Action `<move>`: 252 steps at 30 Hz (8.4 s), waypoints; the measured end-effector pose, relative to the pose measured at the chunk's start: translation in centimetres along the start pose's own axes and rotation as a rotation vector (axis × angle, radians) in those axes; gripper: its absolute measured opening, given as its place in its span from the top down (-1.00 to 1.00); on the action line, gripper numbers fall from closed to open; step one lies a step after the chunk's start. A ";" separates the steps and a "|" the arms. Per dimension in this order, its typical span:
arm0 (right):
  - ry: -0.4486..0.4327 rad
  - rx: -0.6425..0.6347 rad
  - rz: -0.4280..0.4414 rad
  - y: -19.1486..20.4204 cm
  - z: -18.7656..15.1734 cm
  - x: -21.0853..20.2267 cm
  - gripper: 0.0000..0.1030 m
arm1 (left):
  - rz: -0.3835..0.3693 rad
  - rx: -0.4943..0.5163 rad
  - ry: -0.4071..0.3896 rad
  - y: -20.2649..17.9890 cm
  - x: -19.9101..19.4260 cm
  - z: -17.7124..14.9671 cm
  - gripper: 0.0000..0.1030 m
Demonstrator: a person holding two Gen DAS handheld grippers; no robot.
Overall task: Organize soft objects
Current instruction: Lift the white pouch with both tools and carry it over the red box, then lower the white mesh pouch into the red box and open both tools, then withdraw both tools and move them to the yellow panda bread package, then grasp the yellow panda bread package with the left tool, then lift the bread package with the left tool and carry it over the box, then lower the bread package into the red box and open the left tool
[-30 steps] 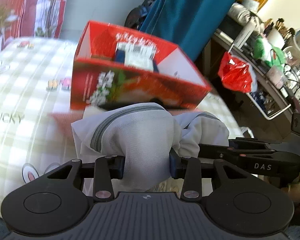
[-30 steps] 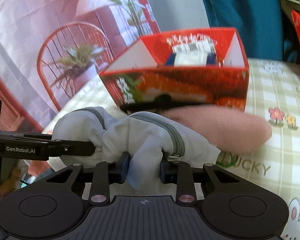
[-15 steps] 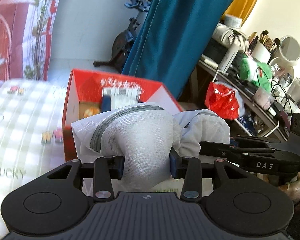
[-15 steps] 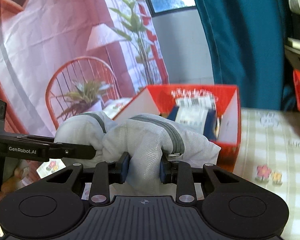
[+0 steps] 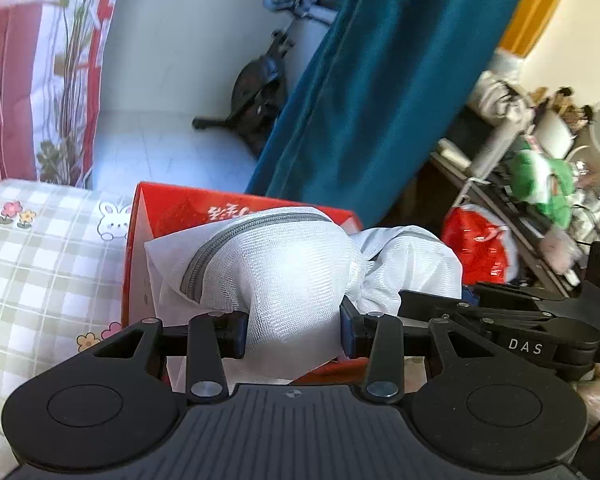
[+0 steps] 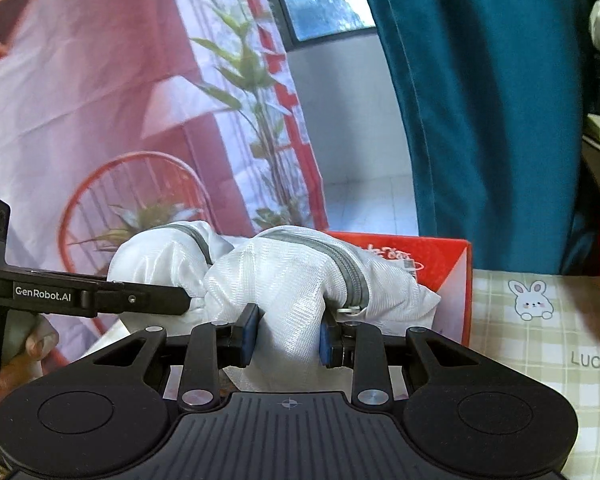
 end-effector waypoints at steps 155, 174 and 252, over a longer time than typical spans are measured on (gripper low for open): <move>0.407 -0.184 -0.049 4.3 -24.2 2.8 -0.39 | -0.050 -0.077 0.273 0.6 5.2 -22.1 -0.18; 0.390 -0.189 -0.021 5.5 -24.4 1.6 -0.21 | -0.043 -0.072 0.242 0.0 2.9 -22.6 -0.10; 0.238 -0.437 0.027 3.0 1.3 21.9 -0.18 | 0.125 0.022 0.069 10.2 8.8 3.9 -0.10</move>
Point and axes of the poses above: each gripper's, at about its wrist camera, not at the fingertips, and x roughly the way its jaws point, y to its left, z to its top, the point moved 7 cm from there along x, roughly the way its jaws point, and after that the axes turned 8 degrees about -z, right-handed, at the moved point
